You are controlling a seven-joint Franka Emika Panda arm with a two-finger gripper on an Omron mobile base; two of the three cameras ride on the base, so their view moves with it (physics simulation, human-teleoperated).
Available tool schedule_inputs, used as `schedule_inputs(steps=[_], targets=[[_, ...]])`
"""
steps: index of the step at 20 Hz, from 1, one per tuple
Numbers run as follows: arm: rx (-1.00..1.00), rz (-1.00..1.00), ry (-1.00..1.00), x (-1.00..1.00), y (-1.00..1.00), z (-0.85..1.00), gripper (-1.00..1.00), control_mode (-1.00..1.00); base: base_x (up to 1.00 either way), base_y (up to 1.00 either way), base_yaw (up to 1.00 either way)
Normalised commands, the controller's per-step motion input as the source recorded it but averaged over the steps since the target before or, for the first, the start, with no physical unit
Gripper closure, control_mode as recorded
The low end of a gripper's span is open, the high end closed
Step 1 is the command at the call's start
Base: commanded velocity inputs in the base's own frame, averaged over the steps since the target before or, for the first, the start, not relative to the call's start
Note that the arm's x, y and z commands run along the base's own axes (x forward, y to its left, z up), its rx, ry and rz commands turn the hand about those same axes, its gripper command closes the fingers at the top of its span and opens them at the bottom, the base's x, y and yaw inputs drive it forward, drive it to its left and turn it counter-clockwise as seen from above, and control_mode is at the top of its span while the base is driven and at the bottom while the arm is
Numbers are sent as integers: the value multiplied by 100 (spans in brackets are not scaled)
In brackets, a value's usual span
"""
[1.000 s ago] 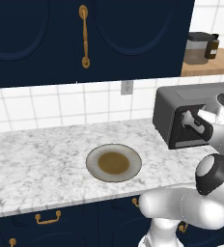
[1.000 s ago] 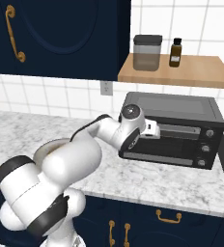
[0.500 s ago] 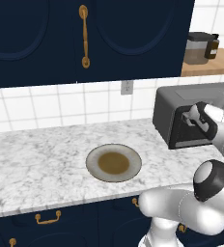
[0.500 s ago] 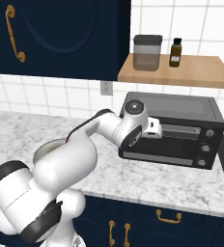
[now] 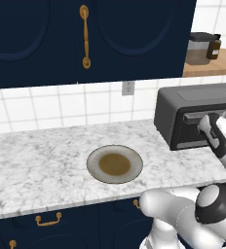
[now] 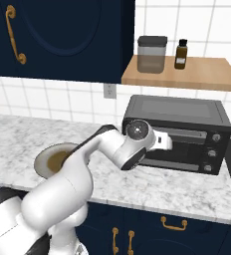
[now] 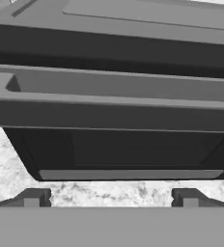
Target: Pick up the kebab skewer and baguette bread, and place them inside the toaster oven. Close the toaster oven door and start by setting the timer.
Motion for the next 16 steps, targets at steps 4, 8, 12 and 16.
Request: schedule_inputs(steps=[4, 8, 12, 16], targets=[[0, 0, -2, -13, -80, 41, -100, -100, 0, 0, 0], [0, 1, -9, -17, -76, 37, -100, -100, 0, 0, 0], [0, 9, -18, 0, -80, 38, -100, -100, 0, 0, 0], [0, 12, -32, -1, -78, 17, -100, -100, 0, 0, 0]])
